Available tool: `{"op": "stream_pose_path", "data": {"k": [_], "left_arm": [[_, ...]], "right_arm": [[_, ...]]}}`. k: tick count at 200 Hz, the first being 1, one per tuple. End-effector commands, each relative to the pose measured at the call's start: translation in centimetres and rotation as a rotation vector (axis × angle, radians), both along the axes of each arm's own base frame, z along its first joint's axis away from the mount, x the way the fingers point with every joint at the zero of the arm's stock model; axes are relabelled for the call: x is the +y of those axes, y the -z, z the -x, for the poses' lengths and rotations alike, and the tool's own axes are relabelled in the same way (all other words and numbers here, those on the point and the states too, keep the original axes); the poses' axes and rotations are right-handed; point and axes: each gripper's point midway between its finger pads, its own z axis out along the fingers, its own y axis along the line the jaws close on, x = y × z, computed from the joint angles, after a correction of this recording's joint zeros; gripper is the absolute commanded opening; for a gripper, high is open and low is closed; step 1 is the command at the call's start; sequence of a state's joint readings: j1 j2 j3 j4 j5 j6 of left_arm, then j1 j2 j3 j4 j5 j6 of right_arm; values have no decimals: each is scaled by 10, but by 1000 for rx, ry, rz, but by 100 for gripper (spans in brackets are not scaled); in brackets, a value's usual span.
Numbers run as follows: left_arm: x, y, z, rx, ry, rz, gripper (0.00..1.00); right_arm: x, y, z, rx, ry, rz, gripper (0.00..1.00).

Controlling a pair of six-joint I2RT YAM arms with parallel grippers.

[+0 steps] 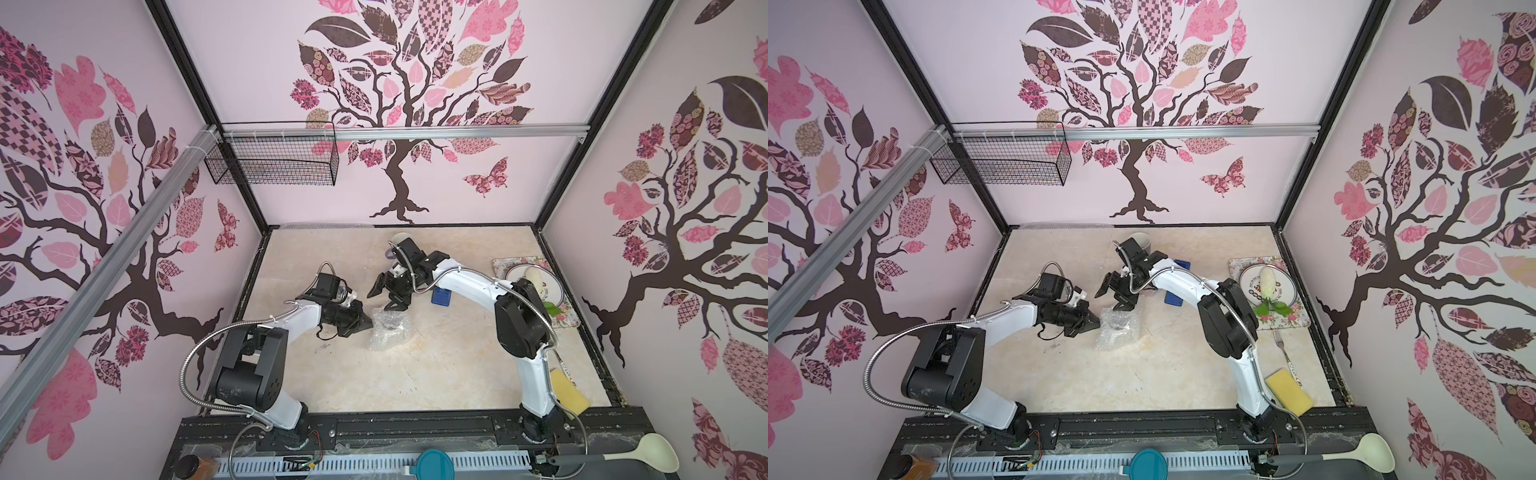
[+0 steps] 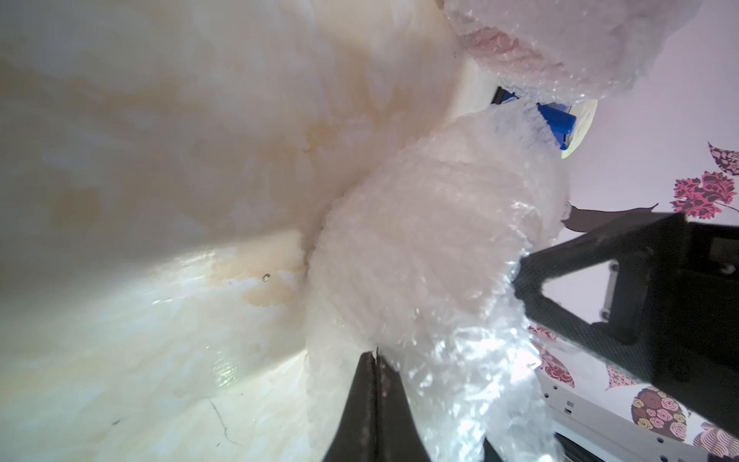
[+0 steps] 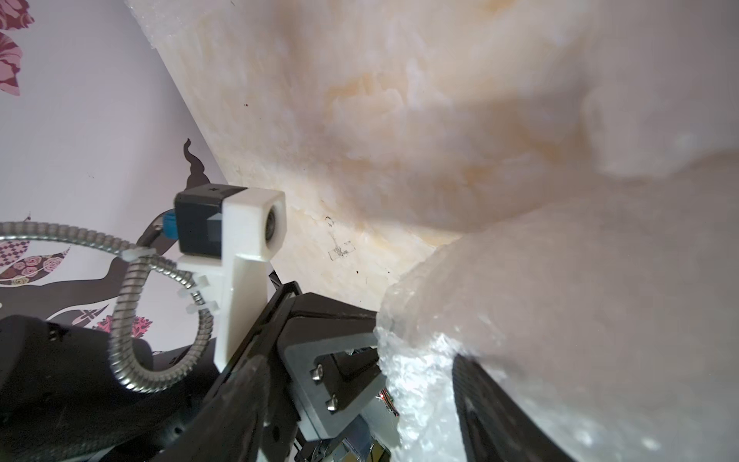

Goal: Wrap mugs in bubble wrap
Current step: Move the bubble wrap to the center of the board, then stick the tape on the bubble wrap.

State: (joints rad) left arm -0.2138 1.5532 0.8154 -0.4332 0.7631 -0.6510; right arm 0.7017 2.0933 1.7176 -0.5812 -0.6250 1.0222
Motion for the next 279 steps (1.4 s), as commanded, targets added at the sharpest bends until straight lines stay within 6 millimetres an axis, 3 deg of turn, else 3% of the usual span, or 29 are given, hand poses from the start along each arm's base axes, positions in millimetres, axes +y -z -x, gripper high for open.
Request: {"op": "stream_pose_path", "data": {"k": [1, 16, 32, 60, 80, 101, 146, 190, 233, 279], "left_arm": [[31, -8, -6, -3, -80, -62, 0], [48, -27, -16, -52, -123, -104, 8], [52, -58, -25, -132, -133, -124, 19], [41, -118, -31, -281, -137, -63, 31], [20, -132, -21, -272, -92, 16, 36], [-3, -127, -2, -176, -19, 68, 34], [-7, -100, 23, -8, 44, 28, 24], [-18, -97, 19, 27, 76, 51, 24], [-25, -76, 18, 76, 97, 11, 25], [-29, -69, 6, 78, 100, -27, 27]], "right_arm": [[-1, 15, 6, 31, -10, 38, 74], [-2, 16, 7, 32, -6, 43, 74], [-3, 17, 7, 34, -4, 39, 74], [-3, 14, 6, 22, 4, 39, 74], [-3, 13, 5, 19, 7, 35, 74], [-3, 15, 4, 22, 8, 39, 75], [-2, 13, 2, 14, 9, 34, 75], [-3, 14, 3, 15, 10, 37, 75], [-3, 14, 3, 15, 12, 35, 75], [-1, 14, 1, 14, 19, 24, 75]]}}
